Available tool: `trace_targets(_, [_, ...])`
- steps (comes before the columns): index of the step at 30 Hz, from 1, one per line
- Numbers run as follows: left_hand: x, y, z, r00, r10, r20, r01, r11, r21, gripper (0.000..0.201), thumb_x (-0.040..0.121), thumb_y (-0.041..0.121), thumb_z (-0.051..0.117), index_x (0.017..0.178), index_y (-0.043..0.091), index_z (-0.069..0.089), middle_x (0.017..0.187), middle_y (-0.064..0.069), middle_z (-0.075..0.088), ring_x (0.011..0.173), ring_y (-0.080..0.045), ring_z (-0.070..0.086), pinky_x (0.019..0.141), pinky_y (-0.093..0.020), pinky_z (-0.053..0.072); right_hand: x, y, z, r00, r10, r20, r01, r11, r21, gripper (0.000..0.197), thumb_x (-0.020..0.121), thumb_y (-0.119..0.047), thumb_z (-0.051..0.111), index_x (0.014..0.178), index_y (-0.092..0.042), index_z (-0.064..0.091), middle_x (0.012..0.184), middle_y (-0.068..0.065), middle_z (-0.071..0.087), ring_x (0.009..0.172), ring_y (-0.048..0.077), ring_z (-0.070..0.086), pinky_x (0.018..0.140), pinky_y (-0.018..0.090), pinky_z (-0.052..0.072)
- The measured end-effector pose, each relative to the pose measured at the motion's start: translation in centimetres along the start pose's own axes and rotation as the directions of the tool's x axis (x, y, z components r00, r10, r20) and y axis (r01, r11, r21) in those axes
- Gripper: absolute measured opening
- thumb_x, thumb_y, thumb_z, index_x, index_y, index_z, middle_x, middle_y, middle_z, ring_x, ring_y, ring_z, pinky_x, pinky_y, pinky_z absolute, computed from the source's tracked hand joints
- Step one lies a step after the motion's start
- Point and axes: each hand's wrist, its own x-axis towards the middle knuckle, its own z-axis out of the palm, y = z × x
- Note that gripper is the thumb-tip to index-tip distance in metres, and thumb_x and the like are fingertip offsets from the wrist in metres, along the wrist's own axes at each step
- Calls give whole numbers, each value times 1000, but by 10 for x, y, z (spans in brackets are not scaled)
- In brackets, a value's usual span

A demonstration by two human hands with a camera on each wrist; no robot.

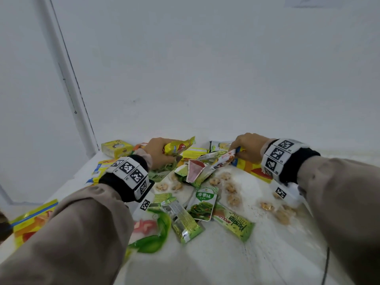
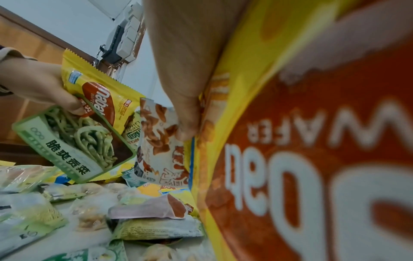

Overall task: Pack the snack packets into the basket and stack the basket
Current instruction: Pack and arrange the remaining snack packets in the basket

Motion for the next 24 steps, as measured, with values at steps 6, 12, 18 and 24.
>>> trace_targets(6, [-5, 11, -4, 999, 36, -20, -37, 999, -10, 30, 77, -1, 65, 107, 2, 66, 87, -5, 61, 77, -12, 51, 51, -10, 31, -15, -11, -8, 1000, 16, 3, -16, 1000, -11, 29, 92, -21, 53, 120, -20, 63, 117, 4, 63, 104, 21, 58, 82, 27, 43])
trace_targets(12, [-1, 35, -18, 991, 125, -51, -126, 992, -6, 46, 76, 0, 66, 121, 7, 59, 114, -14, 65, 91, -9, 51, 67, -9, 32, -35, -14, -37, 997, 33, -76, -32, 999, 20, 31, 92, -19, 53, 122, -18, 62, 122, 5, 61, 110, 22, 55, 88, 29, 42])
trace_targets(18, [7, 73, -36, 956, 254, -144, -251, 967, 37, 50, 79, 3, 64, 127, 12, 55, 114, -11, 65, 93, -9, 51, 70, -9, 31, -66, -8, -80, 976, 86, -199, -74, 995, 67, 32, 90, -14, 54, 122, -15, 61, 122, 8, 61, 110, 24, 55, 90, 32, 44])
trace_targets(24, [16, 130, -35, 896, 391, -208, -397, 918, 18, 53, 75, 17, 67, 126, 15, 56, 109, -4, 65, 92, -7, 52, 66, -5, 32, -113, 14, -105, 941, 121, -316, -99, 991, 84, 33, 89, -10, 55, 121, -15, 62, 119, 10, 63, 106, 26, 57, 86, 32, 44])
